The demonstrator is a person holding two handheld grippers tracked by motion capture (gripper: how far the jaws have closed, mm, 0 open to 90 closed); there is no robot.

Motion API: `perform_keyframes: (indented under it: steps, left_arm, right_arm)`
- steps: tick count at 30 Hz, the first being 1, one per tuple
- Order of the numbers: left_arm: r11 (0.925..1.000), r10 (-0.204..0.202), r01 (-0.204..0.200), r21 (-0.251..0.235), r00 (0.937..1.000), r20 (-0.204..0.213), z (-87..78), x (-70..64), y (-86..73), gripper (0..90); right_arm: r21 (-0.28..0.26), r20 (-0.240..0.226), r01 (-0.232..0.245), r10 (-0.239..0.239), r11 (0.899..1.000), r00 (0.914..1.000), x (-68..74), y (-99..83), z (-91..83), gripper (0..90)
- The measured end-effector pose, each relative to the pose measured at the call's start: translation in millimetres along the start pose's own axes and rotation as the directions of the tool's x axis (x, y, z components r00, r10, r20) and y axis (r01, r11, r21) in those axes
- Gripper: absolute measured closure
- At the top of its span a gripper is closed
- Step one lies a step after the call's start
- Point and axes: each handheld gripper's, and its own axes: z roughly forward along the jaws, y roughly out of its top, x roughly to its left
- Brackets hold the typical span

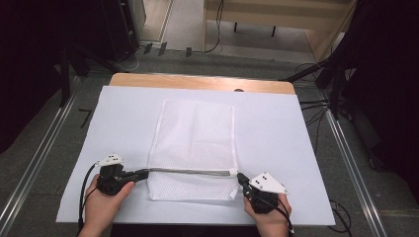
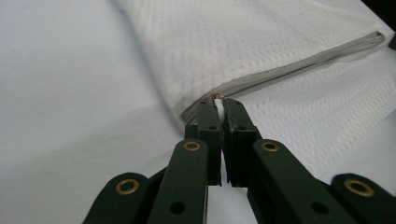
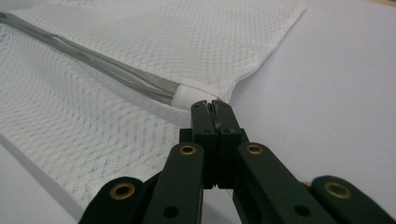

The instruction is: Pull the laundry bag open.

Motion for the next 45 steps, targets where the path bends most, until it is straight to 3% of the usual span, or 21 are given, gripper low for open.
perform_keyframes:
  steps: [1, 6, 10, 11, 13, 15, 16, 17, 18, 19, 22, 24, 28, 30, 35, 37, 41, 45]
  left_arm:
    - [0.9998, -0.018, 0.018, -0.007, 0.9998, 0.005, -2.2, 2.8, -2.8, 87.6]
    - [1.0, -0.002, 0.002, 0.0, 1.0, -0.007, -2.4, 2.7, -7.2, 87.5]
    - [0.9998, -0.002, 0.002, -0.017, 0.9996, 0.028, -4.3, 3.7, -8.5, 86.3]
    - [0.9989, 0.003, -0.001, -0.047, 0.9994, 0.034, -5.9, 3.7, -11.9, 83.9]
    - [0.9955, 0.006, -0.002, -0.095, 0.9991, 0.041, -9.6, 4.6, -14.2, 69.7]
    - [0.9925, 0.014, -0.01, -0.122, 0.9994, 0.03, -11.3, 4.3, -14.5, 49.9]
    - [0.9849, 0.042, -0.039, -0.169, 0.9991, 0.012, -15.1, 3.7, -14.7, 43.0]
    - [0.9849, 0.042, -0.039, -0.169, 0.9991, 0.012, -15.1, 3.7, -14.7, 40.1]
    - [0.9798, 0.05, -0.047, -0.194, 0.9987, 0.01, -17.1, 3.3, -14.9, 37.0]
    - [0.9697, 0.074, -0.077, -0.232, 0.9971, -0.019, -20.2, 2.1, -14.5, 33.2]
    - [0.9655, 0.114, -0.129, -0.226, 0.9904, -0.079, -24.5, -0.9, -12.9, 26.2]
    - [0.9644, 0.111, -0.127, -0.232, 0.9905, -0.082, -25.7, -1.6, -12.6, 19.2]
    - [0.9656, 0.11, -0.122, -0.229, 0.9917, -0.066, -28.8, 1.0, -12.8, 7.2]
    - [0.9633, 0.11, -0.112, -0.244, 0.9937, -0.025, -33.1, 7.2, -12.8, 0.4]
    - [0.9564, 0.094, -0.092, -0.277, 0.9956, -0.007, -42.8, 17.8, -12.8, 0.0]
    - [0.9548, 0.074, -0.073, -0.288, 0.9972, -0.006, -47.4, 23.6, -13.3, 0.0]
    - [0.9539, 0.077, -0.092, -0.286, 0.9949, -0.065, -54.7, 35.2, -16.8, 0.0]
    - [0.9489, 0.096, -0.119, -0.292, 0.9912, -0.092, -62.0, 40.0, -19.3, 0.0]
  right_arm:
    - [-0.002, -0.003, -0.007, 0.007, 1.0, 1.0, -2.0, -0.3, -0.2, 90.0]
    - [0.005, 0.003, 0.001, -0.001, 1.0, 1.0, -1.4, -0.2, 0.5, 90.0]
    - [0.005, 0.004, -0.006, 0.006, 1.0, 1.0, -3.8, -0.5, 0.3, 90.0]
    - [0.0, 0.0, -0.007, 0.007, 1.0, 1.0, -5.4, -1.6, 0.6, 90.0]
    - [-0.006, -0.03, -0.026, 0.026, 1.0, 0.9992, -9.0, -4.4, 1.5, 89.7]
    - [-0.011, -0.057, -0.045, 0.045, 0.999, 0.9974, -11.4, -7.0, 2.1, 82.3]
    - [-0.017, -0.065, -0.049, 0.048, 0.999, 0.9967, -11.7, -7.7, 2.2, 78.1]
    - [-0.017, -0.065, -0.049, 0.048, 0.999, 0.9967, -11.7, -7.7, 2.2, 78.1]
    - [-0.023, -0.056, -0.042, 0.041, 0.999, 0.9976, -10.7, -7.2, 1.5, 65.9]
    - [-0.029, -0.053, -0.04, 0.039, 0.999, 0.9978, -10.3, -6.6, 1.4, 60.3]
    - [-0.024, -0.036, -0.038, 0.037, 0.999, 0.9987, -11.8, -4.5, 1.9, 42.1]
    - [-0.015, -0.007, -0.032, 0.032, 0.999, 0.9995, -15.8, -4.0, 1.6, 32.4]
    - [-0.021, 0.016, -0.059, 0.059, 0.998, 0.9981, -26.5, -3.7, -1.9, 23.7]
    - [-0.033, 0.021, -0.092, 0.093, 0.995, 0.9954, -39.3, -3.6, -7.6, 17.6]
    - [-0.039, 0.059, -0.118, 0.121, 0.992, 0.9909, -57.5, -7.5, -15.4, 14.5]
    - [-0.049, 0.067, -0.144, 0.147, 0.988, 0.9868, -72.8, -10.5, -22.0, 13.2]
    - [-0.07, 0.084, -0.169, 0.174, 0.983, 0.9811, -92.0, -14.0, -31.5, 13.2]
    - [-0.081, 0.105, -0.172, 0.181, 0.982, 0.9779, -107.9, -19.9, -40.2, 13.2]
